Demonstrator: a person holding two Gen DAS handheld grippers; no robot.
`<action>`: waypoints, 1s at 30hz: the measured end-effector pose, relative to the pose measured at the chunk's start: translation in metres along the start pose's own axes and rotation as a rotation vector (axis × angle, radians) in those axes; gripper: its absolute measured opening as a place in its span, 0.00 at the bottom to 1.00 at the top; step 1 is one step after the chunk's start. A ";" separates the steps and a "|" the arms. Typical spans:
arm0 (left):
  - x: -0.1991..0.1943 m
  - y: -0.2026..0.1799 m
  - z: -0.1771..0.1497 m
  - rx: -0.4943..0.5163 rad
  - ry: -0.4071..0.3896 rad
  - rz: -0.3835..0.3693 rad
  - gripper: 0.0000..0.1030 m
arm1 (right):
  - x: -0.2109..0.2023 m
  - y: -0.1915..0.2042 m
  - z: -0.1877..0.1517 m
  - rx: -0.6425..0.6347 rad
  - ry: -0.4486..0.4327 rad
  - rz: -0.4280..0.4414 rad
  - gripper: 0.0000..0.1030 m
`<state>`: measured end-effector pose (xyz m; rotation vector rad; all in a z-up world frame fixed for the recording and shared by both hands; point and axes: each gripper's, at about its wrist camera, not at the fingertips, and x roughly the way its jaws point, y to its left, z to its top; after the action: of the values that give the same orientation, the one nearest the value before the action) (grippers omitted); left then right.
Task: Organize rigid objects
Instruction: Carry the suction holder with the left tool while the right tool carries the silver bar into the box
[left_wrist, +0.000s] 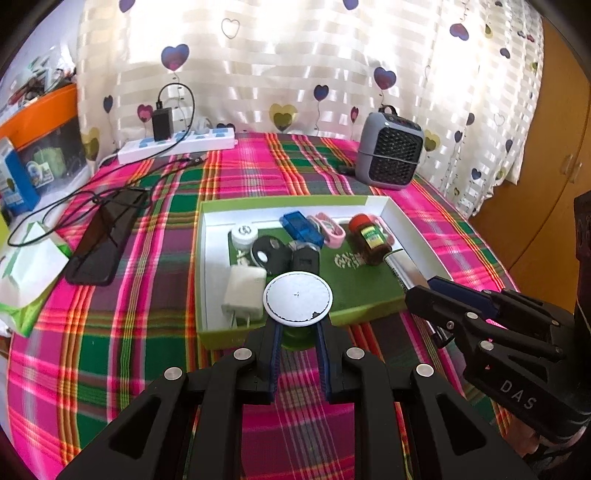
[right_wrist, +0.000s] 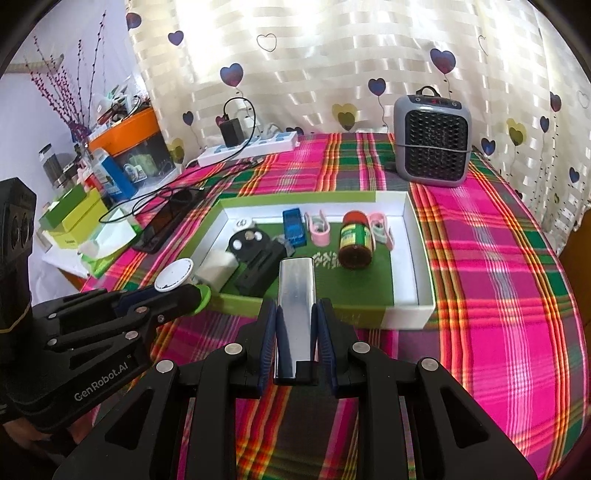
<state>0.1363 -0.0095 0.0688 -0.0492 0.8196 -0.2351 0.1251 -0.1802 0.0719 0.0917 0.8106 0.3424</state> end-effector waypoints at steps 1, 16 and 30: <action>0.002 0.001 0.002 -0.002 0.000 0.002 0.16 | 0.001 -0.002 0.003 0.004 0.000 0.009 0.23; 0.041 0.003 0.023 -0.013 0.042 0.002 0.16 | 0.045 -0.016 0.027 0.005 0.071 0.042 0.23; 0.054 0.003 0.024 -0.008 0.053 0.015 0.16 | 0.063 -0.018 0.024 -0.026 0.104 0.019 0.20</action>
<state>0.1900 -0.0200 0.0462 -0.0440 0.8733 -0.2196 0.1879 -0.1749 0.0410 0.0577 0.9088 0.3782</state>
